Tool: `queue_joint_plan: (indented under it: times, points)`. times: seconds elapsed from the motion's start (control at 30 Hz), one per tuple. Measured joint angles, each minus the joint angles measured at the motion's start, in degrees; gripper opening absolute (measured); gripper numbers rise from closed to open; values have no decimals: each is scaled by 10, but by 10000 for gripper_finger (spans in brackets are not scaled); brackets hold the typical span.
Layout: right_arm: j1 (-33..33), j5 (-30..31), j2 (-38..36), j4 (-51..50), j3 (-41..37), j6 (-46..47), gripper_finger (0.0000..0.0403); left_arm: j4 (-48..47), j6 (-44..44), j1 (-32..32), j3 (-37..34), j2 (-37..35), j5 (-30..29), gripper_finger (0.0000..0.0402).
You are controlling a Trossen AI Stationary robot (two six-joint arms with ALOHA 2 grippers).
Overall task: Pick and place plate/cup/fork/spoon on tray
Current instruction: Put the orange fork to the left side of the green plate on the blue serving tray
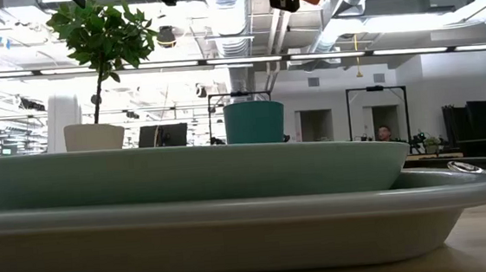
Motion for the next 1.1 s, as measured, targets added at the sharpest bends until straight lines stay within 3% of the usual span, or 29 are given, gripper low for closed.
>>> queue_joint_plan:
  times: [0.23,0.43,0.67,0.87,1.0,1.1]
  points:
    - [1,0,0,0,0,2,18,-4,-18,0,0,0,0,5]
    - [1,1,0,0,0,6,25,-6,-58,0,0,0,-16,1]
    - [-11,16,-4,-22,0,9,121,-46,-150,1,-1,-5,-73,0]
    - [-30,6,-15,-44,1,21,213,-149,-223,16,-1,-18,-107,0]
    - [-43,4,-22,-73,3,28,245,-218,-278,35,1,-22,-102,0]
    - [-55,5,-33,-95,10,26,249,-358,-308,52,39,-21,-66,0]
